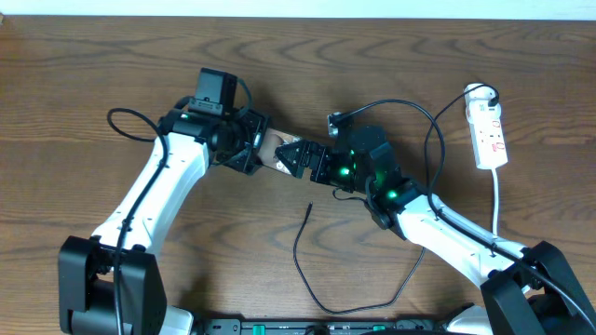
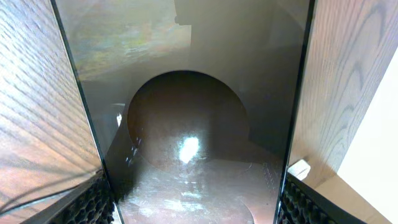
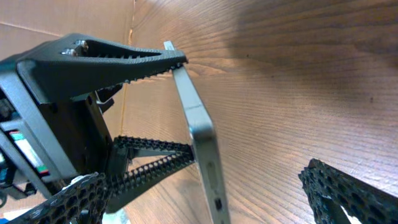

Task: Plug charger to phone and switch on socket
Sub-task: 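Move the right gripper to the phone and grasp its edge, then hold the phone with the right gripper and open the left gripper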

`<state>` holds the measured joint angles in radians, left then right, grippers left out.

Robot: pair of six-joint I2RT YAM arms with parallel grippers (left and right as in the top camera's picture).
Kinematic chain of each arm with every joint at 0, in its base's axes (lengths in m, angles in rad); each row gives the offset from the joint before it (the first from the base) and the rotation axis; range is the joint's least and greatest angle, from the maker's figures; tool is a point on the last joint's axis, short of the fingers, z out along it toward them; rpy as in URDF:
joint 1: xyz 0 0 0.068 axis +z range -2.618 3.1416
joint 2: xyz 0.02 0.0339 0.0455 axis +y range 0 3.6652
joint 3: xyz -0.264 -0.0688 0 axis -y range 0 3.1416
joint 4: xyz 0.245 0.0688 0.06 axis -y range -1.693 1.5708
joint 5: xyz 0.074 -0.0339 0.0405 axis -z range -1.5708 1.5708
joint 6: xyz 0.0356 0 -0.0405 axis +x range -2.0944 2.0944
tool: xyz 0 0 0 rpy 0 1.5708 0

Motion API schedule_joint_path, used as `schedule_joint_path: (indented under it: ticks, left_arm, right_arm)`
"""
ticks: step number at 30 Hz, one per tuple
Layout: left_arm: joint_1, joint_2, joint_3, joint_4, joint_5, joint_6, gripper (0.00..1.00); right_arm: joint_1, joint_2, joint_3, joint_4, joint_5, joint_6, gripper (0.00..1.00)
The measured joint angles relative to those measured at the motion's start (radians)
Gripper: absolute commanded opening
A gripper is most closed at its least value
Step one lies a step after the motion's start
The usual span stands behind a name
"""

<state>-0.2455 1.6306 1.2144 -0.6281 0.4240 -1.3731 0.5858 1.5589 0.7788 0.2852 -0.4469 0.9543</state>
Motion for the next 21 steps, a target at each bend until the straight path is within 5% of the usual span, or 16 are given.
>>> schedule_joint_path:
  ticks: [5, 21]
  left_arm:
    - [-0.045, 0.000, 0.000, 0.000, 0.018, -0.027, 0.07]
    - [-0.077, 0.000, 0.000, 0.000, 0.084, -0.041, 0.08]
  right_arm:
    - [0.014, 0.000, 0.000, -0.027, 0.000, 0.004, 0.99]
    - [0.014, 0.000, 0.000, -0.064, 0.050, -0.050, 0.71]
